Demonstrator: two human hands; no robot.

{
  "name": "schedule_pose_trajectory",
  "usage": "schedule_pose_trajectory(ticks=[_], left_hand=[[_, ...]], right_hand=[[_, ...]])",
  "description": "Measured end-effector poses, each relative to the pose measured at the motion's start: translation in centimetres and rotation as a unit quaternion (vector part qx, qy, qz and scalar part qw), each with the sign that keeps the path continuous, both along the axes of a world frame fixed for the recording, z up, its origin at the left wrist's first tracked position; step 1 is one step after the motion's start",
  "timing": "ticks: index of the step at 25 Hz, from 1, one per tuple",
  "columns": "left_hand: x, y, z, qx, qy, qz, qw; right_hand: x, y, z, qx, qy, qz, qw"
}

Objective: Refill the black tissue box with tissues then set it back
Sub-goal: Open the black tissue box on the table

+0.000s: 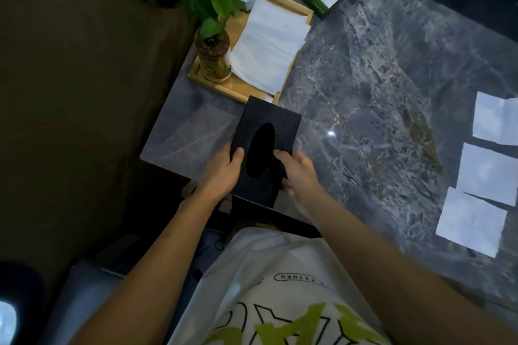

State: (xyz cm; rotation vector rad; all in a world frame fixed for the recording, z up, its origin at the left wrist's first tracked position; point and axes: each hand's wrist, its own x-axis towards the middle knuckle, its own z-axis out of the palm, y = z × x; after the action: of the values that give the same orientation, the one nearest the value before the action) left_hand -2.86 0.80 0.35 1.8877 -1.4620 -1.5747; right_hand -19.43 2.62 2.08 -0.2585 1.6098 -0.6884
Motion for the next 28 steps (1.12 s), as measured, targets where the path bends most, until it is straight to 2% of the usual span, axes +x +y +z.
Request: schedule_pose_trajectory(ticks=[9,16,19,24,28], left_hand=[[-8.6,2.0,1.3,0.051,0.034,-0.017,0.998],[-19.0,0.9,1.7,0.066,-0.018,-0.036,0.997],[-23.5,0.0,1.6,0.075,-0.025,-0.039,0.996],[-29.1,-0.4,1.2,0.132,0.073,0.066,0.986],[-30.8,-0.8,0.7,0.155,0.086,0.076,0.981]], right_hand=[[-9.3,1.5,0.1,-0.007,0.06,0.006,0.998],[-19.0,3.2,-0.3,-0.043,0.053,-0.034,0.997],[-23.5,3.5,-0.2,-0.069,0.064,-0.013,0.996],[-29.2,2.9,-0.6,-0.083,0.087,-0.001,0.993],[-30.6,2.3,-1.4,-0.079,0.117,0.004,0.99]])
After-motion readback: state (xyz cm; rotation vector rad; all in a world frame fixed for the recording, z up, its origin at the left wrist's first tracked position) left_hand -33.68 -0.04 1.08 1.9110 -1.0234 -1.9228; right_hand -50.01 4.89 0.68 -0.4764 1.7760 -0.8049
